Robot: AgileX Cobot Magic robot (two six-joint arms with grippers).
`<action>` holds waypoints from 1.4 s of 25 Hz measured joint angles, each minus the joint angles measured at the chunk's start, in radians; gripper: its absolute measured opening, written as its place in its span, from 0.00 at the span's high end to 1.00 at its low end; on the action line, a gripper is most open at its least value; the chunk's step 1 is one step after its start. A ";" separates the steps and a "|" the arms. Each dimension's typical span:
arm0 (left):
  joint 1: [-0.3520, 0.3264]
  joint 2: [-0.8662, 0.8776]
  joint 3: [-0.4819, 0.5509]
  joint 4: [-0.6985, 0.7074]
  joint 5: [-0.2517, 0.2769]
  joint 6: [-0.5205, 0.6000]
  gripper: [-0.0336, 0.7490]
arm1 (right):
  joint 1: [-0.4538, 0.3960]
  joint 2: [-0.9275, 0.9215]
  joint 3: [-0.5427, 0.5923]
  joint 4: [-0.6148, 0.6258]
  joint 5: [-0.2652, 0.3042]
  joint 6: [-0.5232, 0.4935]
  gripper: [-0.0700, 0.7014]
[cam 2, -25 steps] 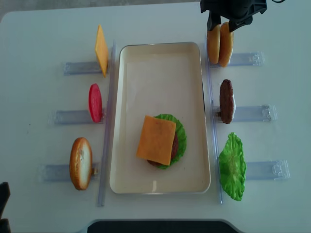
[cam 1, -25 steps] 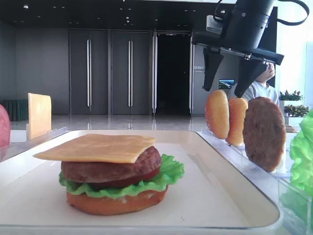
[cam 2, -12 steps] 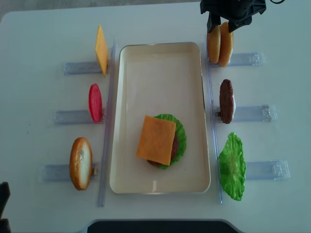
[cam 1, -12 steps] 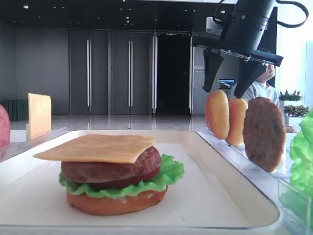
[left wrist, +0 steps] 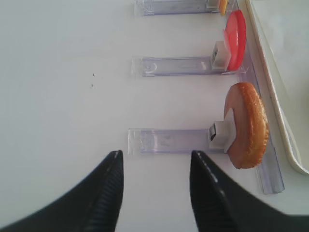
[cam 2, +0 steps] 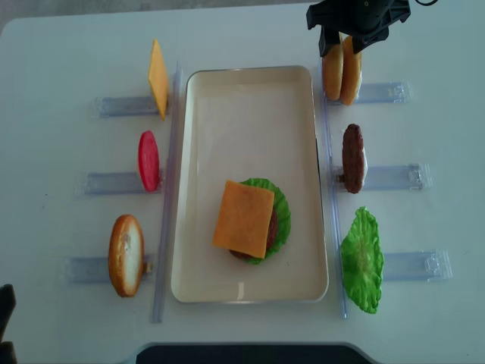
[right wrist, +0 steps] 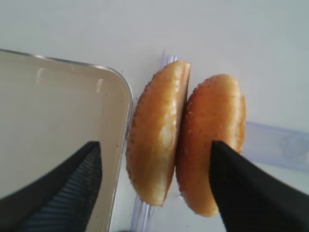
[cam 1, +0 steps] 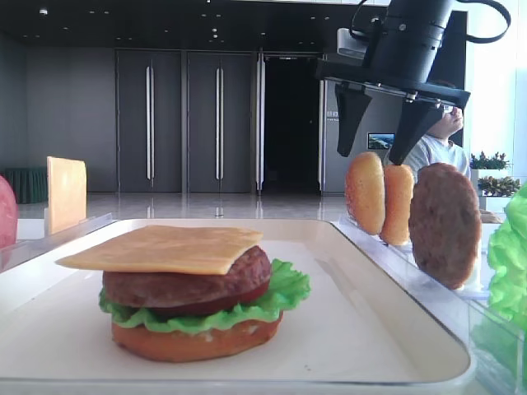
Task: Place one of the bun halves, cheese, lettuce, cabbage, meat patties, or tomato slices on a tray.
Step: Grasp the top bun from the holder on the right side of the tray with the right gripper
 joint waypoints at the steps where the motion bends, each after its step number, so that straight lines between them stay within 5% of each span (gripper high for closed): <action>1: 0.000 0.000 0.000 0.000 0.000 0.000 0.52 | 0.004 0.000 0.000 0.003 0.001 0.002 0.32; 9: 0.000 0.000 0.000 0.000 0.000 0.000 0.52 | 0.016 0.006 0.000 0.002 0.051 0.020 0.32; 21: 0.000 0.000 0.000 0.000 0.000 0.000 0.52 | 0.016 0.006 0.000 -0.005 -0.047 0.016 0.33; 35: 0.000 0.000 0.000 0.000 0.000 0.000 0.52 | 0.015 0.020 0.000 -0.019 -0.062 0.006 0.36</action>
